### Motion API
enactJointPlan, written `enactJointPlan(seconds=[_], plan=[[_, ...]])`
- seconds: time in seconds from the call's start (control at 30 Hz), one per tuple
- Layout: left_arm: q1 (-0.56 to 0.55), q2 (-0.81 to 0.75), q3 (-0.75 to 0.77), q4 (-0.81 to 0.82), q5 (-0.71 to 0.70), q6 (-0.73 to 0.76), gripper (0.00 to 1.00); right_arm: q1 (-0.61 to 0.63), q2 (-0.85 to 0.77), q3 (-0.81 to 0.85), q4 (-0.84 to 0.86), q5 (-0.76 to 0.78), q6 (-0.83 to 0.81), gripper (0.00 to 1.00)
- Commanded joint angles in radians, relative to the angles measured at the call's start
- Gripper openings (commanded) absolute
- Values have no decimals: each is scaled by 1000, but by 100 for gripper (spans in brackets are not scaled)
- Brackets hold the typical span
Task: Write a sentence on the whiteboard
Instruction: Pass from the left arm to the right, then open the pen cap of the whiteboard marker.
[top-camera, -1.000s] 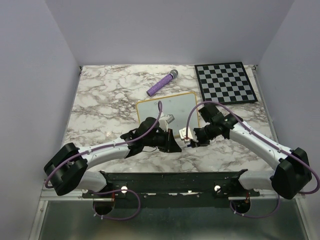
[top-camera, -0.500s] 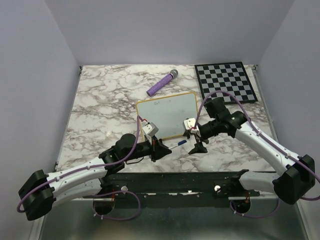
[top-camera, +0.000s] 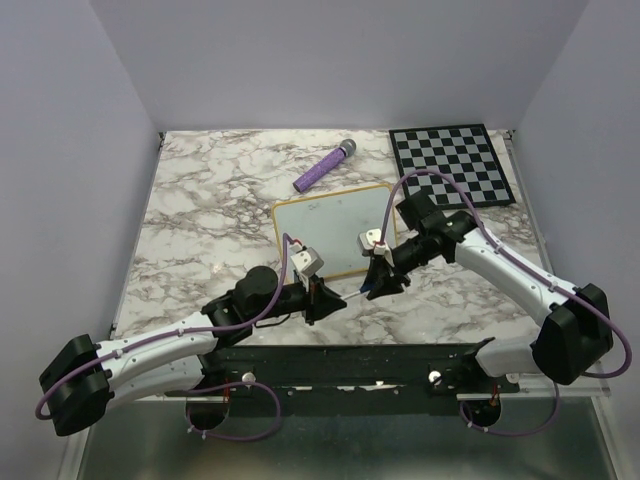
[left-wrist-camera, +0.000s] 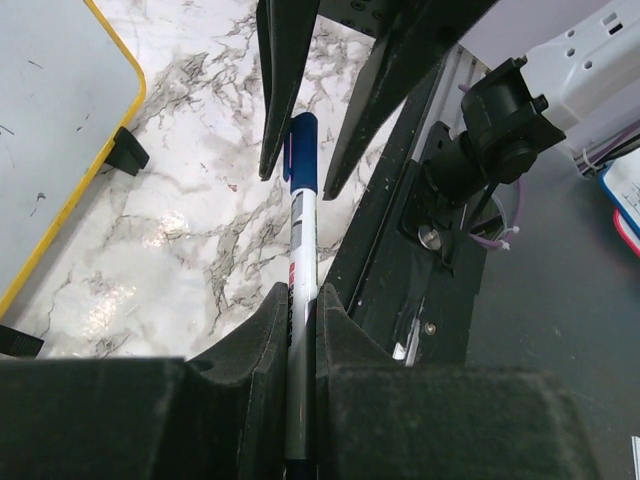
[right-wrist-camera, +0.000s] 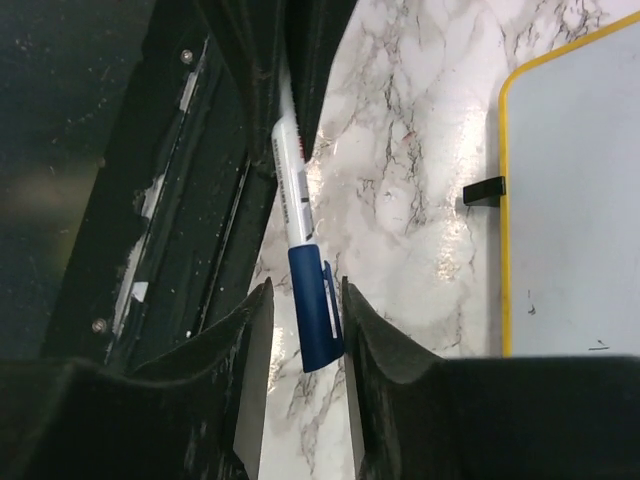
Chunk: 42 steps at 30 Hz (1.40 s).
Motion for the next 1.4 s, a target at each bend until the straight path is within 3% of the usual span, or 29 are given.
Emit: enactJointPlan(seconds=[0.0, 0.1, 0.13, 0.3, 0.37, 0.47, 0.67, 0.97, 1.17, 1.37], plan=[[-3, -6, 20, 28, -4, 21, 0, 13, 25, 46, -52, -47, -2, 34], [-3, -6, 18, 32, -1, 20, 0, 16, 31, 49, -54, -41, -5, 12], [-3, -5, 17, 34, 0, 20, 0, 18, 29, 49, -54, -38, -7, 1], [-3, 9, 21, 57, 11, -5, 1, 22, 25, 54, -84, -56, -44, 1], [-1, 29, 29, 54, 14, -22, 18, 25, 23, 54, -87, -60, -51, 1], [-1, 54, 46, 46, 28, -54, 27, 25, 23, 54, -97, -63, -59, 1], [0, 66, 66, 26, 48, -75, 32, 25, 18, 48, -98, -61, -70, 0], [5, 81, 77, 12, 100, -80, 31, 27, 14, 46, -97, -55, -74, 1], [10, 97, 109, -81, 135, -46, 30, 27, 9, 51, -110, -50, -93, 1], [10, 135, 130, -92, 172, -42, 24, 27, 11, 51, -113, -50, -96, 0]])
